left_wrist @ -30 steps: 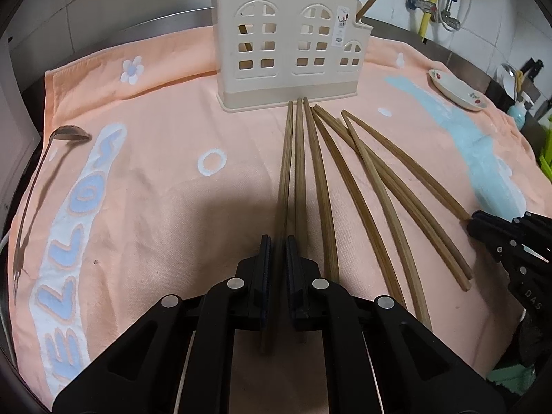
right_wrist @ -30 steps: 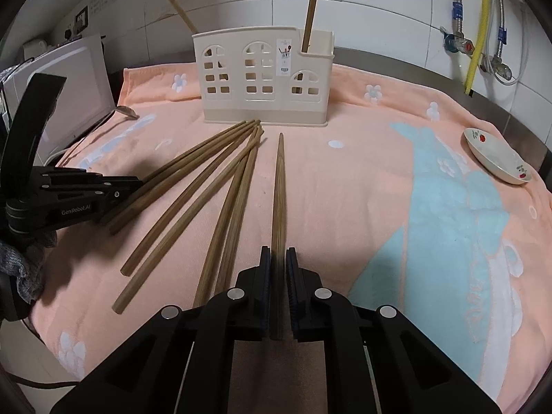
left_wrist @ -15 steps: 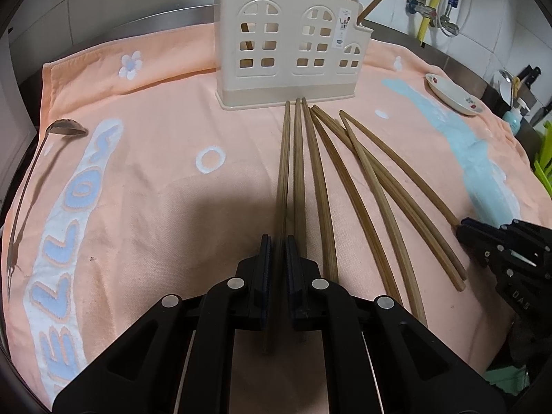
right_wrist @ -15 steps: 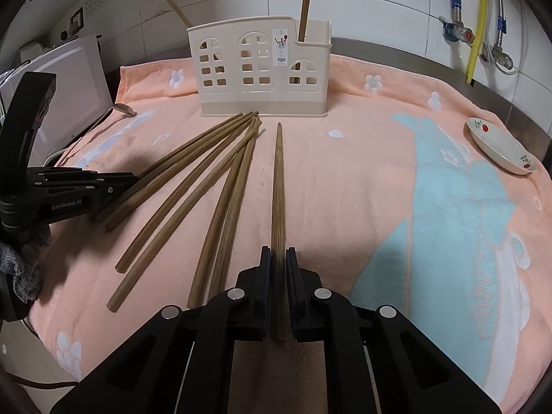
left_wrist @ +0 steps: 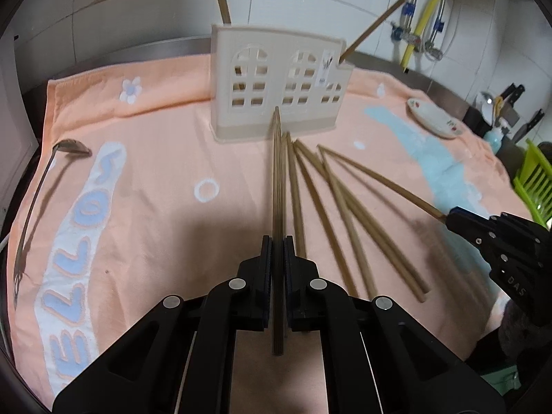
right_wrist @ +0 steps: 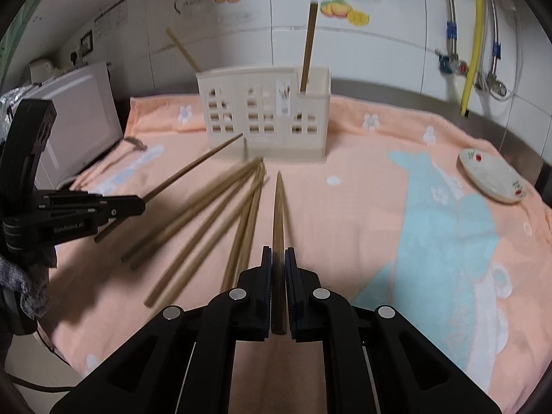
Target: Organize utensils
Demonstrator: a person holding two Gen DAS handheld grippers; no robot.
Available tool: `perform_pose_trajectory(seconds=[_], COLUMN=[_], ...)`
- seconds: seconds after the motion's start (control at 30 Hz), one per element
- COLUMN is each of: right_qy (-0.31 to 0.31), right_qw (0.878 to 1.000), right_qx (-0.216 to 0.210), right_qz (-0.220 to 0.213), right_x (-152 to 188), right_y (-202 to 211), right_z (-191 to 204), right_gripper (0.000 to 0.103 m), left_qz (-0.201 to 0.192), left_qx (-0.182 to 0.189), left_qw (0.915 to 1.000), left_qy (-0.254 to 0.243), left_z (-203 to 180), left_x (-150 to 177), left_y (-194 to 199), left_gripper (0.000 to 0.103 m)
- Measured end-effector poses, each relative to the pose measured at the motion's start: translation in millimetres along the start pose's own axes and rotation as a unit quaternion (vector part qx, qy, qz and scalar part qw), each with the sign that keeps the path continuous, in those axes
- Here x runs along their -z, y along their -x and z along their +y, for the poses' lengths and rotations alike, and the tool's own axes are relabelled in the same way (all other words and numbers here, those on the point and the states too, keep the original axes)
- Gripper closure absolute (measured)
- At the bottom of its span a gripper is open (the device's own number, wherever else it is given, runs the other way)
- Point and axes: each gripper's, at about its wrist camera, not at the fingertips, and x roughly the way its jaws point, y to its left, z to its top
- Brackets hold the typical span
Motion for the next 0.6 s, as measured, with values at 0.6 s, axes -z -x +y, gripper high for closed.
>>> perform_pose_trajectory(seconds=[0.6], right_qy=[-0.005], right_qw=[0.999], right_qx=[-0.004], right_qz=[-0.051], right_x=[-30], right_y=[25], right_z=[-6], right_gripper=[0.096], left_qz=[0.005], left_qx=[0.027], left_qw=[0.9996], left_qy=[0.006], left_z=[3], left_x=[-6], left_y=[18], left_gripper=[0.098])
